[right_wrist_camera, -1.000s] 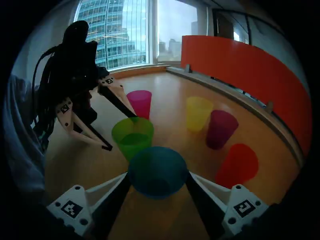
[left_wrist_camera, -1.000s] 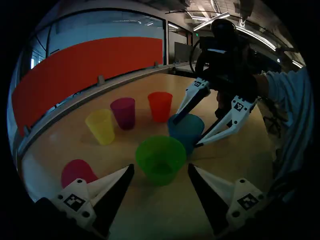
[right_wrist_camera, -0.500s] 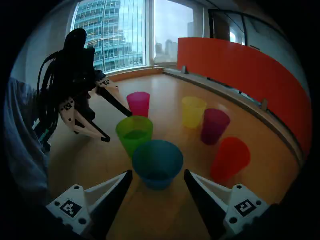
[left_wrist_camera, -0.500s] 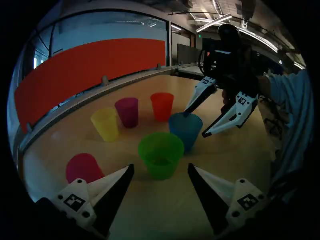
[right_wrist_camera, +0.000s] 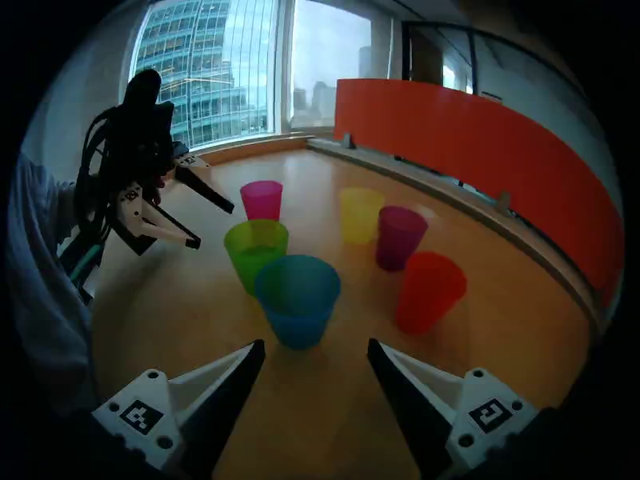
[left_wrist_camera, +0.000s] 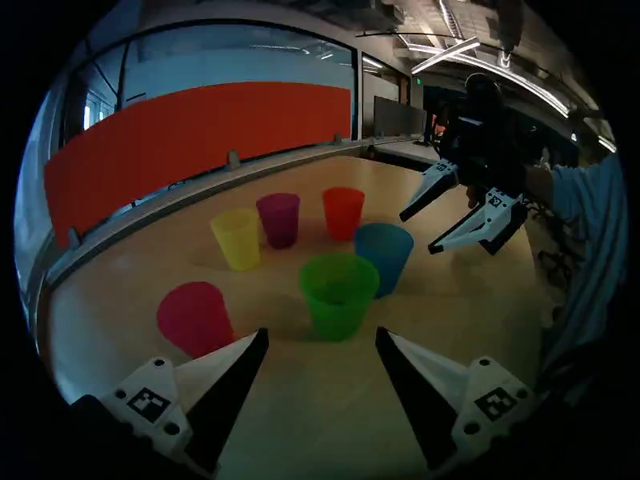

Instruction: Pour water

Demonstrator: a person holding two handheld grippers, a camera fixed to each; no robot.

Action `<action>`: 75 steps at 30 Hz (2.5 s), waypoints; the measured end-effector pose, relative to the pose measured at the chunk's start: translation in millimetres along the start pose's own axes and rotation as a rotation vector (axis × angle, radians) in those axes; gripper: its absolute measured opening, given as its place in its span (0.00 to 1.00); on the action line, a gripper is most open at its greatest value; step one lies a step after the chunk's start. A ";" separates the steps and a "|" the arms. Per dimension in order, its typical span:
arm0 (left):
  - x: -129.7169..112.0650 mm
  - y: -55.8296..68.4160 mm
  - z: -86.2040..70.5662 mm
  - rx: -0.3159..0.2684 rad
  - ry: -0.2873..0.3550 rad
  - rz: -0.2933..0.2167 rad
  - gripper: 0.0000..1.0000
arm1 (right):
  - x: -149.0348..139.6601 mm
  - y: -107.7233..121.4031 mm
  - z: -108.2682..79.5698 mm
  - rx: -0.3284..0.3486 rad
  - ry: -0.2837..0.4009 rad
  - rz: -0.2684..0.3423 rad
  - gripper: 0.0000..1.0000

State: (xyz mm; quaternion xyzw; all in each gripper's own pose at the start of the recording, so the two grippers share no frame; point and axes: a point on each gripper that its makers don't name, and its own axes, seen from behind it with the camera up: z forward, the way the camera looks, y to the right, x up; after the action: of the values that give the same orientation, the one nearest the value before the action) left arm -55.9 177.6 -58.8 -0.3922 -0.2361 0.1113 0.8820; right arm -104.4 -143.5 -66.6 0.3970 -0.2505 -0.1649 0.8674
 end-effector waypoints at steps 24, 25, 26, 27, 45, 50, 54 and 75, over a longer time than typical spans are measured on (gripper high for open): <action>12.7 -53.5 -49.5 0.199 0.157 -0.099 1.00 | 17.6 40.2 -38.2 -0.224 0.123 0.083 1.00; 14.5 -56.3 -51.7 0.210 0.166 -0.101 1.00 | 18.7 42.3 -39.4 -0.235 0.129 0.087 1.00; 16.4 -59.4 -54.1 0.223 0.176 -0.103 1.00 | 19.9 44.6 -40.8 -0.248 0.137 0.092 1.00; 17.5 -62.0 -56.2 0.235 0.184 -0.106 1.00 | 21.4 46.4 -42.1 -0.259 0.144 0.096 1.00; 48.7 -106.4 -101.5 0.447 0.350 -0.151 1.00 | 49.5 98.6 -78.2 -0.513 0.297 0.196 1.00; 55.3 -114.3 -111.7 0.501 0.377 -0.154 1.00 | 58.0 110.9 -89.1 -0.581 0.342 0.214 1.00; 61.3 -117.8 -116.8 0.538 0.397 -0.145 1.00 | 66.7 119.5 -98.4 -0.635 0.388 0.225 1.00; 95.4 -134.4 -138.5 0.690 0.526 -0.105 1.00 | 86.8 144.3 -141.3 -0.847 0.580 0.298 1.00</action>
State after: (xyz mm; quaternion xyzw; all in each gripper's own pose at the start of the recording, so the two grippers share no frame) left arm 97.7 35.7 -7.8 -0.0771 0.0278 0.0349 0.9960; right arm 59.2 -9.0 -8.0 0.0013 0.0344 -0.0101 0.9994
